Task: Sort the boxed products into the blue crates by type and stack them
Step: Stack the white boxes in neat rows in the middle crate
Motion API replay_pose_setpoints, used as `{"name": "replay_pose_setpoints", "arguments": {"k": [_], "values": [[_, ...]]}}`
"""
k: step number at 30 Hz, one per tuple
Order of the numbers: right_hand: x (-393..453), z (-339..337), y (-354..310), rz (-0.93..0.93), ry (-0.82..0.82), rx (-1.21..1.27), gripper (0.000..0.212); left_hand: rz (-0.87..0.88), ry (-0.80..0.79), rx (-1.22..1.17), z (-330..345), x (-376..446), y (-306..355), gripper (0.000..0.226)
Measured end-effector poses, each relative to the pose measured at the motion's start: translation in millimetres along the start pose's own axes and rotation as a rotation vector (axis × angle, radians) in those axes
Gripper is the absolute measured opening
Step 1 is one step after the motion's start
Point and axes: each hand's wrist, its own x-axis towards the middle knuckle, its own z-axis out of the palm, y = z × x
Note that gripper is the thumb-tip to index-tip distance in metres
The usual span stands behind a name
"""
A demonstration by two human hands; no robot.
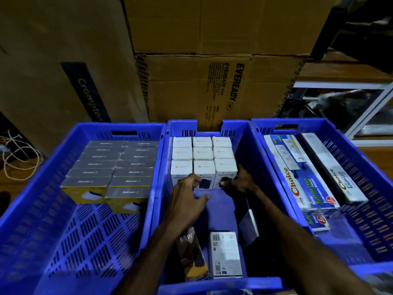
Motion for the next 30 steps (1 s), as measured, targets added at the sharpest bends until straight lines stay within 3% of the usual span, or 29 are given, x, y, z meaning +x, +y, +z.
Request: {"name": "replay_pose_setpoints", "arguments": {"k": [8, 16, 21, 24, 27, 30], "values": [[0.1, 5.0, -0.2, 0.022, 0.008, 0.011, 0.085, 0.002, -0.007, -0.001, -0.5, -0.3, -0.6, 0.039], [3.0, 4.5, -0.9, 0.023, -0.015, -0.093, 0.102, 0.027, -0.019, 0.011, -3.8, -2.2, -1.8, 0.038], [-17.3, -24.8, -16.2, 0.060, -0.113, -0.307, 0.039, 0.053, -0.113, 0.040, -2.7, -5.6, -3.6, 0.039], [-44.6, -50.8, -20.5, -0.076, -0.109, -0.394, 0.044, 0.101, -0.187, 0.039, 0.8, -9.0, -0.6, 0.042], [-94.1, -81.1, -14.4, -0.293, -0.194, -0.324, 0.056, 0.159, -0.298, 0.017, 9.7, -14.2, 6.4, 0.047], [-152.5, -106.2, -5.7, -0.392, -0.176, -0.262, 0.045, 0.222, -0.496, 0.034, 24.1, -18.6, 16.0, 0.067]]}}
